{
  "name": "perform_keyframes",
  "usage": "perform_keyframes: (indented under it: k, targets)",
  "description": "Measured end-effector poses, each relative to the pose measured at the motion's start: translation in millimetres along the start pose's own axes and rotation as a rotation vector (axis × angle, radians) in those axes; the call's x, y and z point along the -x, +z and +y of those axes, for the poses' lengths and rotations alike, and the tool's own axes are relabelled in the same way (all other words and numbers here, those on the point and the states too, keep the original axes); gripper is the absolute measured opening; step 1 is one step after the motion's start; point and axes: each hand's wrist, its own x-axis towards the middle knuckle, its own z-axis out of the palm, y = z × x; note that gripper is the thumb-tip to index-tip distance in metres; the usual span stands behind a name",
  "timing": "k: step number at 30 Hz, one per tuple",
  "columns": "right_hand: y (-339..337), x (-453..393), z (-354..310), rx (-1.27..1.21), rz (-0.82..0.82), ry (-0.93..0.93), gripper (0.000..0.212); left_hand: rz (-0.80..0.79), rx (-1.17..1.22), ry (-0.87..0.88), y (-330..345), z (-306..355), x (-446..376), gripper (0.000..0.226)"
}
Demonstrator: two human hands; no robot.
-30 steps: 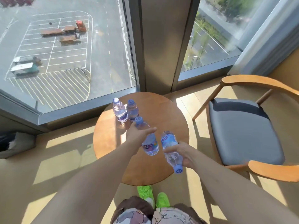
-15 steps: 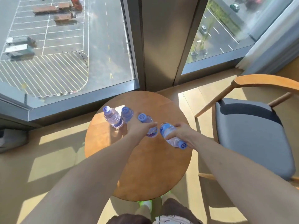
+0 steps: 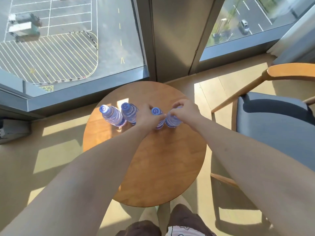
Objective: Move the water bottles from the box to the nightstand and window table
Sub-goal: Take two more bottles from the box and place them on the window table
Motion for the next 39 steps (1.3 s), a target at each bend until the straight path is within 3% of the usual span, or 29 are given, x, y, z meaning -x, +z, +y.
perform_keyframes:
  k: [4,8,13,24,33,39]
  targets:
    - [-4,0,-1,0.178,-0.035,-0.164,0.046,0.016,-0.049,0.056,-5,2,-4,0.044]
    - [-2,7,2,0.299,0.02,-0.289,0.032,0.056,-0.185,0.192,-16,3,-3,0.043]
    - [6,11,-1,0.266,0.092,-0.269,0.024,0.048,-0.356,0.29,-21,10,-7,0.024]
    - [30,11,-6,0.141,0.184,-0.252,0.017,0.101,-0.492,0.399,-32,9,-15,0.02]
    - [39,8,-10,0.1,0.211,-0.238,0.018,0.09,-0.487,0.385,-40,4,-20,0.025]
    - [37,8,-17,0.126,0.162,-0.192,0.027,0.095,-0.429,0.402,-48,8,-11,0.046]
